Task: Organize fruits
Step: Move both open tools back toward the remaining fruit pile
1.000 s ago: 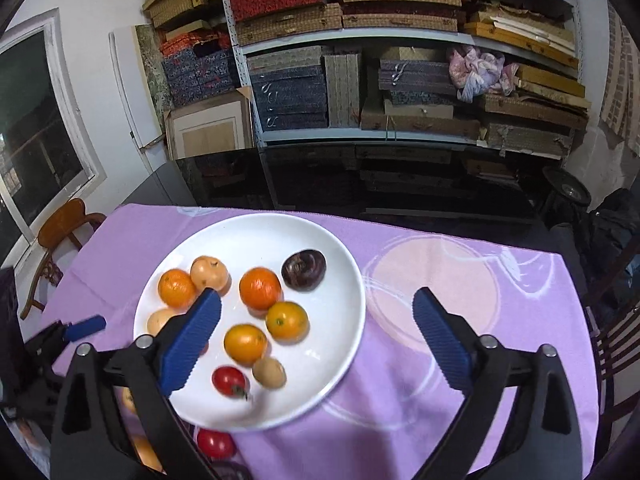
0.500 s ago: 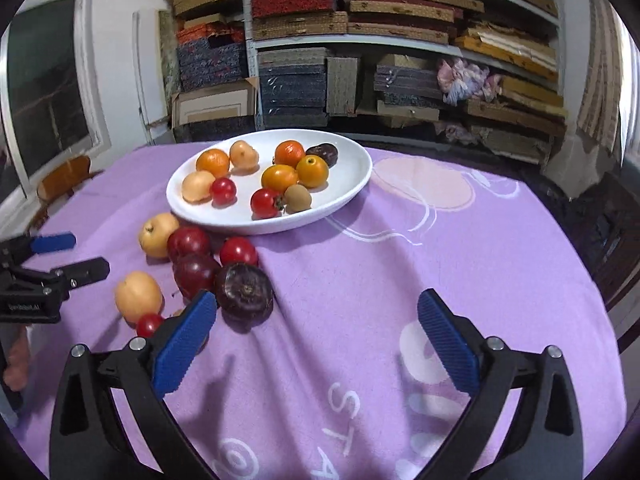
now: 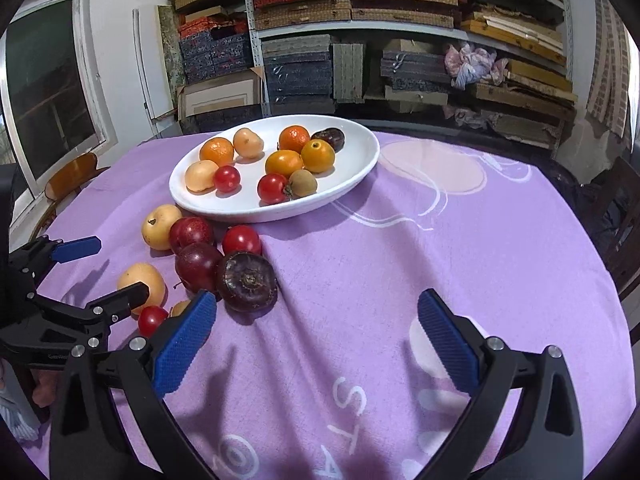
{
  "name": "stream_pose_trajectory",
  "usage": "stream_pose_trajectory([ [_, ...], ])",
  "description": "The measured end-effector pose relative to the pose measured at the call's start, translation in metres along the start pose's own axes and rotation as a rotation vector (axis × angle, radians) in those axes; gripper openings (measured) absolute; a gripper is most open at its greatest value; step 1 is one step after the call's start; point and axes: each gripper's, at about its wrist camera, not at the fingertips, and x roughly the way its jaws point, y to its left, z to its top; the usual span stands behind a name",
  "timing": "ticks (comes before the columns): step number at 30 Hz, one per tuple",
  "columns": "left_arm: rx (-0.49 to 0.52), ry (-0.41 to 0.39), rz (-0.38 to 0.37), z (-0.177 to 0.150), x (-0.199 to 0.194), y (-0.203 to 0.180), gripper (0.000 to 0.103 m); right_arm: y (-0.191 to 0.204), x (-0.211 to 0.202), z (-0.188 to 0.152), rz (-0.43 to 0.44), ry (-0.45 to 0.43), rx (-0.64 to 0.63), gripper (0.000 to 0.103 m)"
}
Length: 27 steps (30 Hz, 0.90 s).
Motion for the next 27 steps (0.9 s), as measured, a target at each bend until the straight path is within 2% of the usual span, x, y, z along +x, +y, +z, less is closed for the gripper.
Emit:
stream_pose_trajectory([
  [5, 0.008, 0.013, 0.071, -0.009, -0.004, 0.021, 0.100, -0.002, -0.001, 0.000, 0.005, -0.005, 0.019, 0.099],
  [8, 0.014, 0.059, 0.152, -0.023, -0.003, 0.039, 0.100, -0.002, -0.003, 0.001, 0.010, -0.007, 0.025, 0.099],
  [9, 0.001, 0.080, 0.157, -0.026, -0.003, 0.045, 0.100, -0.001, -0.003, 0.001, 0.015, -0.006, 0.025, 0.099],
  [12, -0.054, 0.055, 0.086, -0.026, -0.009, 0.055, 0.100, 0.000, -0.003, 0.000, 0.015, -0.009, 0.015, 0.099],
  [15, -0.057, 0.043, 0.036, -0.017, -0.009, 0.046, 0.100, -0.001, -0.001, 0.000, 0.019, 0.000, 0.021, 0.099],
  [20, -0.065, 0.070, 0.063, -0.010, 0.009, 0.036, 0.100, -0.007, -0.001, 0.001, 0.047, 0.005, 0.059, 0.099],
  [23, -0.143, 0.087, 0.052, -0.012, 0.011, 0.056, 0.100, -0.010, 0.000, 0.001, 0.057, 0.009, 0.072, 0.099],
  [27, -0.251, 0.091, 0.110, -0.017, 0.008, 0.086, 0.100, -0.006, 0.000, 0.000, 0.076, 0.011, 0.058, 0.099],
])
